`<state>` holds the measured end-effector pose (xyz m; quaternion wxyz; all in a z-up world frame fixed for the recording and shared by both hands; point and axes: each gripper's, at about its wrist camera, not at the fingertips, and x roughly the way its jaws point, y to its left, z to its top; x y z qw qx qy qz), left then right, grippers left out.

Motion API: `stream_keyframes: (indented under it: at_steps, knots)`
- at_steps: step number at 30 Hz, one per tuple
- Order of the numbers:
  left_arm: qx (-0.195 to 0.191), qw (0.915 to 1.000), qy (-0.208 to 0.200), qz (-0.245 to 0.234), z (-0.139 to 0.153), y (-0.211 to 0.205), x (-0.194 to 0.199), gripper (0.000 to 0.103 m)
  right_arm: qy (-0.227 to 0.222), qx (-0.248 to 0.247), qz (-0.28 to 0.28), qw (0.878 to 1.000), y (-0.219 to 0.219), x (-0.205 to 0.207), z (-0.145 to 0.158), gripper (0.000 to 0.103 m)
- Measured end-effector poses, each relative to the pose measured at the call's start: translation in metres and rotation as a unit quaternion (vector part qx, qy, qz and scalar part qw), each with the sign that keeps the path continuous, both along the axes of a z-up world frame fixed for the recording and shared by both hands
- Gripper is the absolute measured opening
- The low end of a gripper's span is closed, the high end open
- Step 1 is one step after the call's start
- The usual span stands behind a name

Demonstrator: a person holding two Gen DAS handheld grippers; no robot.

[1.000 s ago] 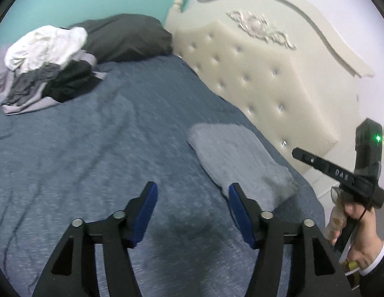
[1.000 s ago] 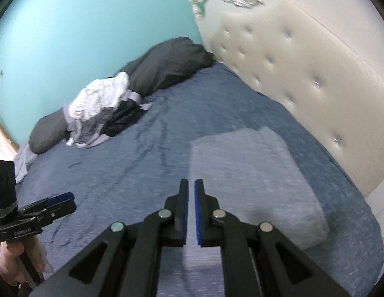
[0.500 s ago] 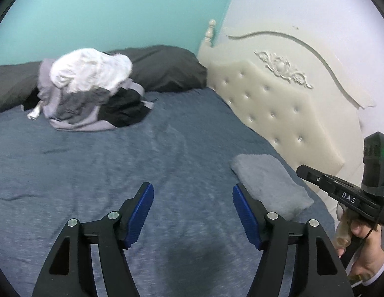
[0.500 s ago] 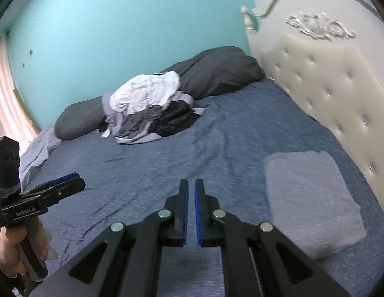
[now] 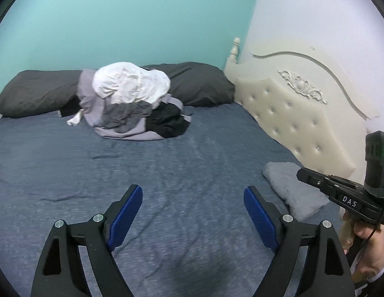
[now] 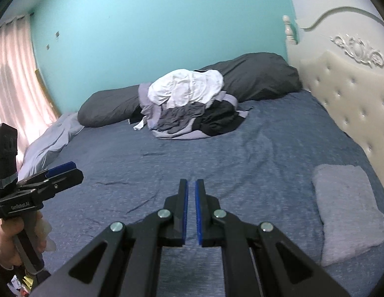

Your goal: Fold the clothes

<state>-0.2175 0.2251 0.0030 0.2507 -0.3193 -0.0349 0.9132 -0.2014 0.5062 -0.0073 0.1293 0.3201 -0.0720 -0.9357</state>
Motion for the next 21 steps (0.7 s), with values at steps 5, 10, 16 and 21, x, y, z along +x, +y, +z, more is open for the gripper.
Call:
stream_keyframes:
  at_steps: [5, 10, 16, 21]
  knots:
    - [-0.002, 0.9998, 0.003, 0.02, 0.004, -0.039, 0.005, 0.095, 0.001, 0.005, 0.018, 1.0, -0.037, 0.002, 0.004, 0.006]
    - [-0.003, 0.999, 0.009, 0.044, 0.007, -0.073, 0.013, 0.099, 0.003, 0.01, 0.036, 0.999, -0.074, 0.005, 0.009, 0.014]
    - [-0.007, 0.9977, 0.014, 0.066, 0.009, -0.104, 0.019, 0.103, 0.007, 0.011, 0.05, 0.999, -0.101, 0.008, 0.012, 0.053]
    - [-0.008, 0.9964, 0.013, 0.083, 0.011, -0.126, 0.023, 0.103, 0.011, 0.011, 0.061, 0.998, -0.12, 0.012, 0.015, 0.06]
